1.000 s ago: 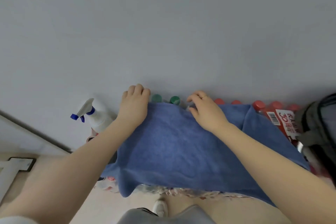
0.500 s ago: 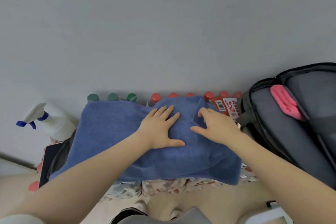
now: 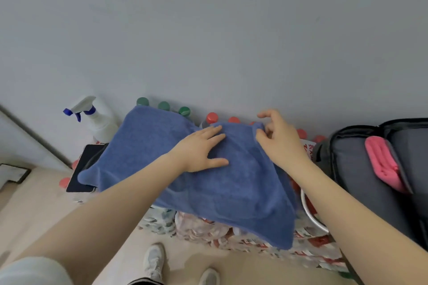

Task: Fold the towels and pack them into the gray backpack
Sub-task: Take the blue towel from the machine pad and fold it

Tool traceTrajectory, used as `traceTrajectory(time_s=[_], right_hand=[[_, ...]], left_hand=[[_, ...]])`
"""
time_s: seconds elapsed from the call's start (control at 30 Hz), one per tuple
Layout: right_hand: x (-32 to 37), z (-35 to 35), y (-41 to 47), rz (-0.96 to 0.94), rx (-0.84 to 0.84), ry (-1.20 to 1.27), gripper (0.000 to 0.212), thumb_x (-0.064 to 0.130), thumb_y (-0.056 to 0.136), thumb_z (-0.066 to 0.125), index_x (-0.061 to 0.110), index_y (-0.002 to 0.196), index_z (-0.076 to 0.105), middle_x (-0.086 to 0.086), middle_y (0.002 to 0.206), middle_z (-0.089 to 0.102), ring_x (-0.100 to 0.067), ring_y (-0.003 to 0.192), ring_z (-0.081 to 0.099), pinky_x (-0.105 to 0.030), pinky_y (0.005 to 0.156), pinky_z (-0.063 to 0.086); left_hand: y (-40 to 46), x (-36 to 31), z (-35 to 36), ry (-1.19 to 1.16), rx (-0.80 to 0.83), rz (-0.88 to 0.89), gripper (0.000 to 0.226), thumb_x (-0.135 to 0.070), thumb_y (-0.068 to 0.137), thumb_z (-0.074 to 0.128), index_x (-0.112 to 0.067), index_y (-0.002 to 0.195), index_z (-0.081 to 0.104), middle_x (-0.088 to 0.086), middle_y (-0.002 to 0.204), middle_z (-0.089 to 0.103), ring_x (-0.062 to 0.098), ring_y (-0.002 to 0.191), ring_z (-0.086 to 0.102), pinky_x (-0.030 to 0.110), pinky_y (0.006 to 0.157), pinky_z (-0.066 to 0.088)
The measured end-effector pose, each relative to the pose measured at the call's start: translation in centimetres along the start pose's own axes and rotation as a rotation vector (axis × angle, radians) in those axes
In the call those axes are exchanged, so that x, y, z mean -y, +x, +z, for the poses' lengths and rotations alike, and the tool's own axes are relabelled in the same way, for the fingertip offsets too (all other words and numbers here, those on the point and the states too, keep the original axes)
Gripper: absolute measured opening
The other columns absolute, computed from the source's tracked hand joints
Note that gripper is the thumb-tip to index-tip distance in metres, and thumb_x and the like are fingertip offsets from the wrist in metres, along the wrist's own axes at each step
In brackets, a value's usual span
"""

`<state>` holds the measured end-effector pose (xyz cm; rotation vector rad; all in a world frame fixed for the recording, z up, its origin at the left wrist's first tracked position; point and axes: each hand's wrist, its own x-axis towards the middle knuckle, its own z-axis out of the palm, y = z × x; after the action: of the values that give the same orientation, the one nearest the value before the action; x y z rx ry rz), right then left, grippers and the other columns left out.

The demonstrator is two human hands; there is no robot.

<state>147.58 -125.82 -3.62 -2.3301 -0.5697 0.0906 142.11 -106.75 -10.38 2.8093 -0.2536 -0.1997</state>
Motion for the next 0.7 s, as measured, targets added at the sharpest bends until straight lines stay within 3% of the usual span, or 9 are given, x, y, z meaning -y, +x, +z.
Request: traceTrajectory(time_s=[0.1, 0.2, 0.27, 0.33, 0.4, 0.5, 0.6, 0.63, 0.7], right_hand=[[3.7, 0.5, 0.7, -0.095, 0.114, 0.17, 0.02, 0.008, 0.089, 0.049, 0.026, 0.095, 0.056, 0.0, 0.051, 0.045, -0.006, 0.044, 0.038, -0.011, 0.046, 0.031], [7.4, 2.4, 2.0, -0.132, 0.18, 0.339, 0.027, 0.006, 0.086, 0.054, 0.03, 0.074, 0.06, -0.022, 0.067, 0.061, -0.027, 0.056, 0.049, -0.025, 0.059, 0.041], [10.0, 4.0, 3.0, -0.115, 0.224, 0.441, 0.026, 0.005, 0.086, 0.056, 0.024, 0.07, 0.06, -0.014, 0.063, 0.062, -0.022, 0.055, 0.054, -0.028, 0.056, 0.047], [12.4, 5.6, 4.3, -0.098, 0.294, 0.504, 0.023, 0.004, 0.088, 0.053, 0.018, 0.071, 0.059, -0.002, 0.061, 0.061, -0.011, 0.052, 0.057, -0.023, 0.054, 0.051], [14.3, 7.6, 5.7, -0.06, 0.376, 0.55, 0.026, 0.0, 0.089, 0.046, 0.017, 0.075, 0.059, 0.0, 0.068, 0.064, -0.007, 0.055, 0.062, -0.019, 0.057, 0.051], [16.0, 11.6, 7.8, -0.033, 0.435, 0.473, 0.034, -0.005, 0.085, 0.039, 0.021, 0.077, 0.059, 0.004, 0.072, 0.067, -0.005, 0.061, 0.065, -0.014, 0.058, 0.05], [16.3, 15.7, 9.3, -0.026, 0.45, 0.328, 0.027, -0.002, 0.088, 0.044, 0.017, 0.08, 0.061, 0.006, 0.069, 0.066, -0.005, 0.063, 0.063, -0.011, 0.062, 0.049], [16.2, 17.0, 9.7, -0.031, 0.457, 0.287, 0.023, 0.0, 0.089, 0.047, 0.014, 0.083, 0.063, 0.003, 0.071, 0.066, -0.007, 0.065, 0.062, -0.013, 0.066, 0.05], [15.7, 19.0, 10.3, -0.081, 0.438, 0.138, 0.018, 0.006, 0.088, 0.053, 0.013, 0.088, 0.069, -0.003, 0.083, 0.066, -0.011, 0.075, 0.059, -0.022, 0.077, 0.048]], left_hand=[[-1.5, 2.0, -1.8, -0.098, -0.209, -0.092, 0.048, -0.038, 0.093, 0.047, -0.014, 0.135, 0.045, 0.0, 0.152, 0.026, 0.018, 0.137, 0.03, 0.027, 0.108, 0.026], [-3.3, 5.6, -3.5, -0.134, -0.274, -0.192, 0.038, -0.028, 0.094, 0.047, -0.011, 0.128, 0.051, 0.002, 0.147, 0.036, 0.022, 0.131, 0.038, 0.029, 0.106, 0.029], [-4.5, 8.3, -4.6, -0.174, -0.301, -0.266, 0.034, -0.021, 0.095, 0.046, -0.008, 0.126, 0.052, 0.006, 0.144, 0.04, 0.023, 0.13, 0.039, 0.027, 0.106, 0.026], [-5.5, 11.2, -5.2, -0.241, -0.285, -0.332, 0.033, -0.015, 0.095, 0.043, -0.004, 0.126, 0.051, 0.01, 0.141, 0.043, 0.025, 0.13, 0.039, 0.025, 0.105, 0.024], [-6.2, 13.9, -5.4, -0.337, -0.27, -0.412, 0.034, -0.012, 0.096, 0.039, -0.004, 0.129, 0.048, 0.012, 0.138, 0.045, 0.026, 0.128, 0.041, 0.024, 0.103, 0.026], [-6.4, 17.2, -5.2, -0.521, -0.238, -0.569, 0.039, -0.015, 0.099, 0.032, -0.008, 0.136, 0.04, 0.009, 0.142, 0.043, 0.024, 0.13, 0.04, 0.025, 0.102, 0.029], [-5.6, 20.2, -4.0, -0.75, -0.16, -0.672, 0.039, -0.016, 0.099, 0.033, -0.008, 0.136, 0.041, 0.008, 0.138, 0.045, 0.025, 0.127, 0.043, 0.027, 0.102, 0.032], [-5.3, 21.1, -3.4, -0.851, -0.132, -0.702, 0.036, -0.018, 0.097, 0.035, -0.011, 0.13, 0.047, 0.007, 0.13, 0.051, 0.025, 0.119, 0.048, 0.031, 0.102, 0.036], [-4.6, 22.3, -2.3, -1.013, -0.059, -0.765, 0.022, -0.022, 0.094, 0.039, -0.013, 0.104, 0.056, 0.008, 0.097, 0.057, 0.021, 0.087, 0.052, 0.032, 0.084, 0.041]])
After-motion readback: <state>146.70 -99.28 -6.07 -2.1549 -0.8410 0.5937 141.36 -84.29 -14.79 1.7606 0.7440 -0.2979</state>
